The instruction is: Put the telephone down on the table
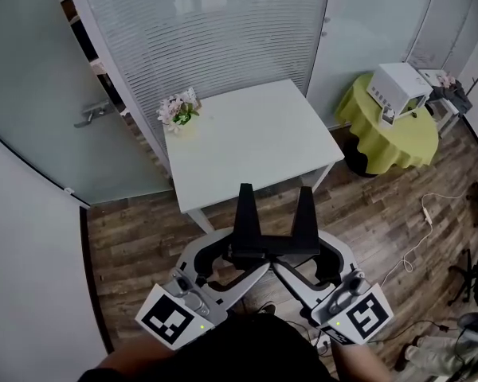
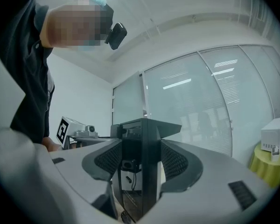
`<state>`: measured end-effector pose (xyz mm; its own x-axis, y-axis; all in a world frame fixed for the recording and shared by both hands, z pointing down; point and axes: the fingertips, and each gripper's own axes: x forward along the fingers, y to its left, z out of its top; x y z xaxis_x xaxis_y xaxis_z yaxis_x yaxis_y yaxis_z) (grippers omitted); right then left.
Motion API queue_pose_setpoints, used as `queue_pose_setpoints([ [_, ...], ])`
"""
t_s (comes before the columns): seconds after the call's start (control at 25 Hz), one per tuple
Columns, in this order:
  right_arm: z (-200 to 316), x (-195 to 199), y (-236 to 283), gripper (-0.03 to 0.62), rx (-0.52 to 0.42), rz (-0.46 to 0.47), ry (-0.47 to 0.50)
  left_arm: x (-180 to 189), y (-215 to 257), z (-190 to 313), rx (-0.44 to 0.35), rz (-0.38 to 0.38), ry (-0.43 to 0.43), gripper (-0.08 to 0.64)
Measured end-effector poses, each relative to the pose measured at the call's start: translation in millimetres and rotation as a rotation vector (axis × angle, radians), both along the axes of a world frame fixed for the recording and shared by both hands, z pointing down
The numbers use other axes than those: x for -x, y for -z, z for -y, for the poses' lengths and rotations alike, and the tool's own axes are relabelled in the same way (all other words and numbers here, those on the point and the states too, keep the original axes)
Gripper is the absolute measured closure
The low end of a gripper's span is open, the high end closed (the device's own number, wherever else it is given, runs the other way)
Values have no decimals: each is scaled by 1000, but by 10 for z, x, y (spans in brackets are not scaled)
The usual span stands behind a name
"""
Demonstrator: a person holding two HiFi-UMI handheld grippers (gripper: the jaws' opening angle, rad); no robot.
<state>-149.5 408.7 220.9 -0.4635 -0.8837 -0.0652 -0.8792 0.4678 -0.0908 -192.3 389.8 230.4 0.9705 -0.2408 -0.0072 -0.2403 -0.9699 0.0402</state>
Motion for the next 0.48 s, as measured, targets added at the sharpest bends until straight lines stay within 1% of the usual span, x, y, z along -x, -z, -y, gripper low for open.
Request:
queue_pose_setpoints([
  [0.32,-326,-355,-4,319,-9,0,58,-347,-14,-349,7,-8,60,314],
  [0.48,-395,-483,-39,319,-13,12,71,-467,-62,-421,29,-15,73,314],
])
